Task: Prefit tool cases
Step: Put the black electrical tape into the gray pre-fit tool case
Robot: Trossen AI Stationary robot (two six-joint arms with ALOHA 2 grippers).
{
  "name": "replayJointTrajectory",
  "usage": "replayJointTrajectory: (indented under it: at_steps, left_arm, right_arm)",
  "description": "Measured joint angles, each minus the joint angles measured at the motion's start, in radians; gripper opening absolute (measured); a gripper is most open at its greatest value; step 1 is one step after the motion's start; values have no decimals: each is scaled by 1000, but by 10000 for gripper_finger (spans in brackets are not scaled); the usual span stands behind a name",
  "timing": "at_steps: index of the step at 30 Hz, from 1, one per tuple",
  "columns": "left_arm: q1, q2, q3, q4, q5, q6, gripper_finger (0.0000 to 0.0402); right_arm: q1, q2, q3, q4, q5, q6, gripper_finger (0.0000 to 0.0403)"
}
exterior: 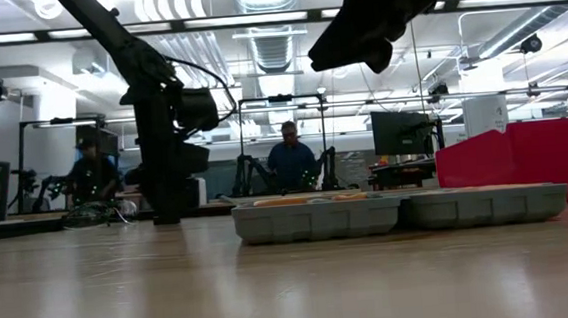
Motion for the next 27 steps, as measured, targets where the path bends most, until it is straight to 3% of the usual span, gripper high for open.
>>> replayJointTrajectory:
  at_steps: [11,15,20,27]
  left_arm:
    - [1,0,-9,0,19,10,142]
    - [1,0,-10,-2,23,23,102]
    - [0,-1,-10,-7,50,23,19]
    - [-1,-5,-3,-58,133,28,9]
  right_arm:
    - [13,-5,0,3,1,0,95]
    - [13,-5,0,3,1,1,102]
    - [13,-5,0,3,2,0,109]
    - [13,-5,0,1,4,1,110]
